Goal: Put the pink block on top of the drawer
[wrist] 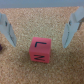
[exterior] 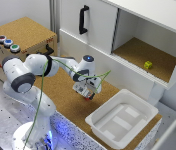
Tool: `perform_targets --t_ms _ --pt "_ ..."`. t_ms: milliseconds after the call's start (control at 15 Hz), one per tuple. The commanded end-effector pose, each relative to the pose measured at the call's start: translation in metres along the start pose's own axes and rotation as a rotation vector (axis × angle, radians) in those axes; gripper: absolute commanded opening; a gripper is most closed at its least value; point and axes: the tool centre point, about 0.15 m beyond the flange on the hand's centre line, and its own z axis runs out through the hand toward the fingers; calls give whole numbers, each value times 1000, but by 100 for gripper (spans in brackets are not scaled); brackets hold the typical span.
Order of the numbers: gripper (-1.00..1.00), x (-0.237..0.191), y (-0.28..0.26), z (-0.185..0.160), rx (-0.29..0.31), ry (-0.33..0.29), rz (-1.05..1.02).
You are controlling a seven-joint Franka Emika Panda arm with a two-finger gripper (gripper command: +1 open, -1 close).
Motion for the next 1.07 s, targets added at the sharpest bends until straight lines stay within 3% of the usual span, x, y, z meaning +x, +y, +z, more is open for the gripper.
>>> perform_targets --t_ms 0,467,533,733,1000 --pt "100 10 -2 24 -131 6 17" --pt "100 2 -7 35 -132 -30 70" --pt "-100 0 -6 35 -128 -22 88" --pt "-100 -6 -2 29 -142 1 118" --pt "-100 -21 -1 30 -130 -19 130"
